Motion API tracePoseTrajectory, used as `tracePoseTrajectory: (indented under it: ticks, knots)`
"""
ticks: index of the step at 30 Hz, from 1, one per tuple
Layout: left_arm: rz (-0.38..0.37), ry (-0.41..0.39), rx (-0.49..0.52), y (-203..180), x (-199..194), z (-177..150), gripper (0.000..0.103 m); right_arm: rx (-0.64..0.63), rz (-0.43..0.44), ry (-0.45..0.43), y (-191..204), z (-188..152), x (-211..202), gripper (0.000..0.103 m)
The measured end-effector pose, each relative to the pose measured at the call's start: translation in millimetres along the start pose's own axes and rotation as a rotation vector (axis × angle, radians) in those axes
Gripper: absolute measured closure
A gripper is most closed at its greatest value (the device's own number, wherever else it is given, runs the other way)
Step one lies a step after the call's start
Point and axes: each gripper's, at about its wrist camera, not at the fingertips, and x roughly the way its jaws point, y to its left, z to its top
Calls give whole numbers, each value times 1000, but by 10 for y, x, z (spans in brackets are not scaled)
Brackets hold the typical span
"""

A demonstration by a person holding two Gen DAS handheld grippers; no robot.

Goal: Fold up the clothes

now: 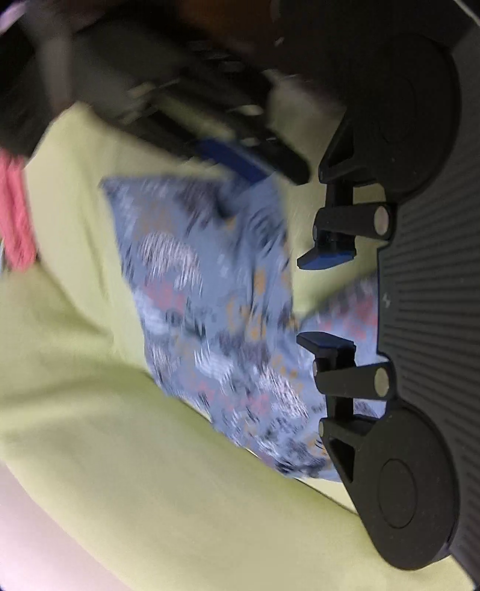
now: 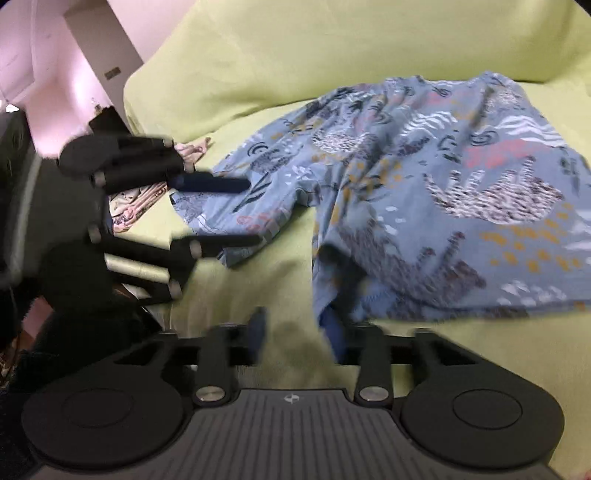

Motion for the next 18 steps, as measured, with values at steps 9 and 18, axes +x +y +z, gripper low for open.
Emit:
tracePoseTrajectory:
  ticks: [9,18]
  knots:
    - [-43,-66,119,-341,89,163,66,229,-360,-174,-755,-3,-969,57]
    - [-88,68,-107,-282,371,344,78,323,-459,-236,-987,-16,-953,57]
